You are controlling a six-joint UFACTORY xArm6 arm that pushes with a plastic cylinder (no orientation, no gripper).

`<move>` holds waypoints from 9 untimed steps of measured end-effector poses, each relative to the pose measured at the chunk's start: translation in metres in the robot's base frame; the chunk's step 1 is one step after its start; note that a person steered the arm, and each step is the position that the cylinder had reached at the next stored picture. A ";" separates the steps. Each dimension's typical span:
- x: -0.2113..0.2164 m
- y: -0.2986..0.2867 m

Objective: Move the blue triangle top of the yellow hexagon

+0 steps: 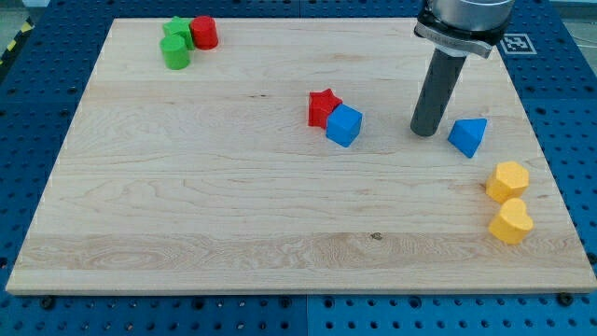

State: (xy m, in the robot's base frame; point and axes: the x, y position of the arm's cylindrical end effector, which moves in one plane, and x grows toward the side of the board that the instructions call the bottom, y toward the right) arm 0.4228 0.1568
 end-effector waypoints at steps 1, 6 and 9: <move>0.000 0.022; 0.006 0.051; 0.013 0.043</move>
